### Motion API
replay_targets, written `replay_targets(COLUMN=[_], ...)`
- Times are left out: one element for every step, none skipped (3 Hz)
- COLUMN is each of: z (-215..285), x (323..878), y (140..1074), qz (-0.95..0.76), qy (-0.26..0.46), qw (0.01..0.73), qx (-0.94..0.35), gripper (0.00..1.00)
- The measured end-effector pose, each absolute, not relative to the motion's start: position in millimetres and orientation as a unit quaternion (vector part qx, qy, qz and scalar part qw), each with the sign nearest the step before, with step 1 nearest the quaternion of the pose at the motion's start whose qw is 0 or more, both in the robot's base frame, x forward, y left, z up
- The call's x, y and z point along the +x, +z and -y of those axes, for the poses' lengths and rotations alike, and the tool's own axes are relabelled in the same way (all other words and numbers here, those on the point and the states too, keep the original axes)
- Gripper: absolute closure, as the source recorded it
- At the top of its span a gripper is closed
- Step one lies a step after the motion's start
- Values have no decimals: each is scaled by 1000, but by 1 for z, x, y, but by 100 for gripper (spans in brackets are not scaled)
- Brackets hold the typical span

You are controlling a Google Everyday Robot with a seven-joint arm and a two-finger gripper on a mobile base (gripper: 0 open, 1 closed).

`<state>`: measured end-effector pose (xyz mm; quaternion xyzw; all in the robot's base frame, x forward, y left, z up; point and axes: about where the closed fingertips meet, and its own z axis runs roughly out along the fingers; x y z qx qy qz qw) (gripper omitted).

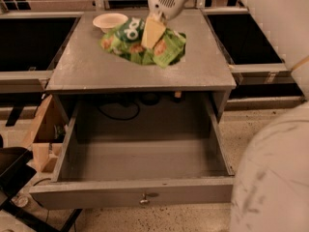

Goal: Pick green rice chip bag from top drawer and place on counter

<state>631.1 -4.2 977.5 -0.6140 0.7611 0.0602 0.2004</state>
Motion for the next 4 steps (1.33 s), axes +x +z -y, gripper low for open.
replay_targets(z=[-33, -75, -87, -86], x=[670, 716, 739, 740], y=[1000, 980, 937, 929], qz=[-734, -726, -745, -746], qy=[77, 55, 15, 11], qw=[278, 319, 316, 311], qx=[-615, -606, -588, -589], gripper=[100, 100, 100, 81])
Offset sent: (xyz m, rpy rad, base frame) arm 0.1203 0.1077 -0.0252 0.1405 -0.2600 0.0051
